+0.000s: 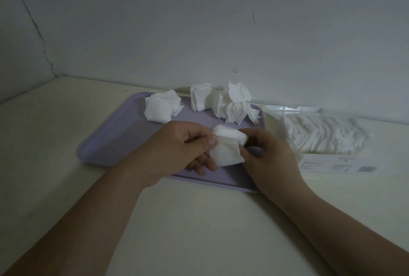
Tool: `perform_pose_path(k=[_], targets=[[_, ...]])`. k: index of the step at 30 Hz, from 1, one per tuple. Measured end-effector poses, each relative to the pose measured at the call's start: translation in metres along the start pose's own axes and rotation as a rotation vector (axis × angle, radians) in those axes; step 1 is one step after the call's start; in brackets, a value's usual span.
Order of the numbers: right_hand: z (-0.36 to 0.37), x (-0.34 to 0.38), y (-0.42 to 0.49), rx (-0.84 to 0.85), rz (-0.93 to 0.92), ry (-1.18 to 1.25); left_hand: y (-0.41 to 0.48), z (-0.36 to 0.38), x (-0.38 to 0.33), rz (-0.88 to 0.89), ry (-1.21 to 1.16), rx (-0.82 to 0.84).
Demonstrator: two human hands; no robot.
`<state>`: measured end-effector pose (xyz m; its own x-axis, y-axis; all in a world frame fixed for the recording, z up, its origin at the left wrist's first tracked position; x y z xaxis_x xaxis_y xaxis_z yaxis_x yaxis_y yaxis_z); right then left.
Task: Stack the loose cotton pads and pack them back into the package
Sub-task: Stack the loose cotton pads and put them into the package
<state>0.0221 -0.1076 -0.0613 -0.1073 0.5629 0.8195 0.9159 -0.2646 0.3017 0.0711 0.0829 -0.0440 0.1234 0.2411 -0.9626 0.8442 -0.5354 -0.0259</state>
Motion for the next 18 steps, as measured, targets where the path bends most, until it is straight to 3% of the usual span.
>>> perform_pose_path(k=[6,10,18], targets=[[-0.003,-0.0001,0.0028,0.008,0.05,0.12,0.0016,-0.007,0.005,0.017,-0.059,0.093],[0.0008,-0.0012,0.0012,0.061,0.047,0.13,0.0003,-0.0042,0.0019,0.05,0.175,-0.014],[0.0055,0.0062,-0.0004,0.168,-0.012,0.098,0.0067,-0.0045,0.0077,0.063,0.109,-0.174]])
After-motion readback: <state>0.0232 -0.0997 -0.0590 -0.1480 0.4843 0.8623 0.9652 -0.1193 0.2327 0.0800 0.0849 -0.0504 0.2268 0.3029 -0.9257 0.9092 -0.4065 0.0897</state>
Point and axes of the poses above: each hand's wrist, its own y-axis towards the middle knuckle, its own z-axis out of the palm, x = y × z, the point moved 6 cm from there along y, towards the middle knuckle, and after that the axes turned 2 degrees about y, right-handed, at the moved point
